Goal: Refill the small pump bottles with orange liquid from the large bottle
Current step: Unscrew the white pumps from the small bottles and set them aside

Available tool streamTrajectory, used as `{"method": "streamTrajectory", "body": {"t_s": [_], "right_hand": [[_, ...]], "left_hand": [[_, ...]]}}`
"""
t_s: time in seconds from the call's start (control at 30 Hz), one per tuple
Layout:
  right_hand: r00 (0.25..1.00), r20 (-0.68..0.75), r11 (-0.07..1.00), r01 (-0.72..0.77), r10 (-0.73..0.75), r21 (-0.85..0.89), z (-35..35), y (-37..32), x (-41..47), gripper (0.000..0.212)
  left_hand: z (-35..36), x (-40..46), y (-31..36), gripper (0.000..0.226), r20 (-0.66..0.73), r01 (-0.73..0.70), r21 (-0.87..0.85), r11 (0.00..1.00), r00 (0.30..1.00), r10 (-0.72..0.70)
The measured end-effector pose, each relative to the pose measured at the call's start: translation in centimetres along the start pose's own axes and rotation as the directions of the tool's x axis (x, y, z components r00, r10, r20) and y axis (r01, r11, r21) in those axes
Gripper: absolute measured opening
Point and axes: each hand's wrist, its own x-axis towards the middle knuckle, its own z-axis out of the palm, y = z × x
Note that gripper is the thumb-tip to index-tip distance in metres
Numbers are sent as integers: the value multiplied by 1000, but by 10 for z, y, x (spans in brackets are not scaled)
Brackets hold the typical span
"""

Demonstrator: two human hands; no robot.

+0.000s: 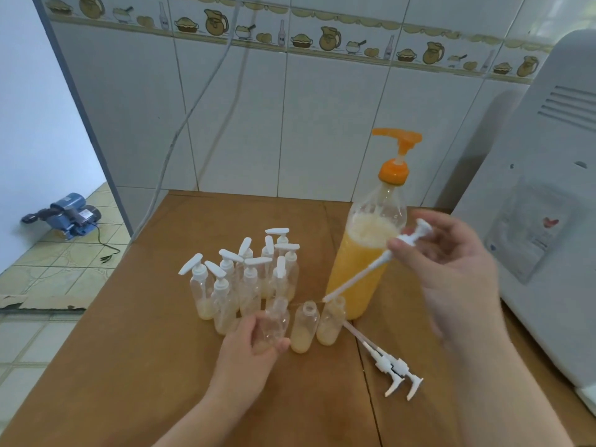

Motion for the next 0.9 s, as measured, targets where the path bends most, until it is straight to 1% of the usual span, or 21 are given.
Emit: {"method": "streamTrajectory", "body": {"t_s": [0.07, 0.1, 0.13, 0.2, 0.27, 0.33, 0.4, 0.43, 0.47, 0.53, 0.6, 0.63, 0.67, 0.7, 0.73, 0.77, 0.8, 0.83, 0.87, 0.9], "right_hand": [[993, -113, 999, 9, -14, -50, -23, 13, 4, 32], [984, -178, 995, -7, -12, -102, -35, 23, 5, 28], [972, -237, 987, -39, 1, -158, -45, 34, 5, 25], [944, -322, 958, -153, 69, -241, -58, 60, 3, 24], [918, -360, 911, -283, 166, -300, -64, 90, -4, 23], [898, -366, 859, -375, 244, -348, -62, 116, -12, 22], [893, -358, 826, -408, 272, -390, -55, 136, -22, 21], [900, -342, 817, -401, 269, -414, -51, 144, -26, 20], [917, -305, 811, -376, 257, -449, -49, 151, -30, 19], [956, -190, 794, -293, 225, -533, -45, 162, -37, 19], [973, -93, 775, -223, 209, -591, -42, 167, -40, 24], [978, -76, 768, -199, 193, -609, -41, 169, -40, 25], [979, -97, 771, -201, 180, -605, -39, 167, -41, 23], [976, -154, 792, -217, 157, -570, -34, 162, -42, 19], [967, -228, 821, -219, 111, -527, -28, 155, -44, 13], [957, -289, 842, -175, 24, -511, -21, 148, -45, 9], [941, -326, 846, -98, -94, -525, -14, 137, -46, 14], [922, -327, 838, -6, -206, -545, -6, 129, -47, 21], [907, -294, 831, 99, -301, -547, 2, 120, -47, 23], [897, -253, 832, 189, -363, -522, 13, 111, -49, 20]], "left_hand": [[6, 4, -6, 37, -55, 54, 31, 998, 997, -53], [9, 5, -7, 37, -69, 71, 44, 997, 995, -67], [12, 6, -8, 37, -75, 86, 52, 995, 994, -82], [18, 10, -9, 42, -90, 106, 62, 992, 991, -100], [21, 14, -9, 52, -97, 118, 61, 991, 989, -112], [21, 15, -11, 65, -93, 135, 60, 989, 987, -129], [18, 7, -18, 76, -128, 156, 80, 985, 981, -145], [15, 1, -23, 72, -170, 155, 88, 984, 976, -138], [10, -4, -28, 65, -229, 148, 86, 985, 965, -125], [-2, -7, -36, 55, -368, 146, 39, 989, 922, -121], [-14, -1, -36, 60, -446, 182, -27, 983, 878, -175], [-18, 5, -33, 64, -450, 189, -41, 981, 873, -187], [-20, 11, -30, 66, -441, 185, -40, 982, 878, -183], [-20, 16, -27, 66, -431, 177, -26, 984, 886, -171], [-20, 21, -23, 64, -422, 173, -15, 985, 892, -164], [-19, 26, -20, 61, -418, 178, -16, 984, 893, -168], [-19, 29, -17, 57, -417, 191, -27, 981, 890, -185], [-18, 32, -15, 52, -417, 205, -39, 978, 886, -203], [-18, 34, -13, 49, -417, 217, -45, 975, 883, -216], [-18, 36, -12, 47, -414, 224, -42, 974, 883, -221]]}}
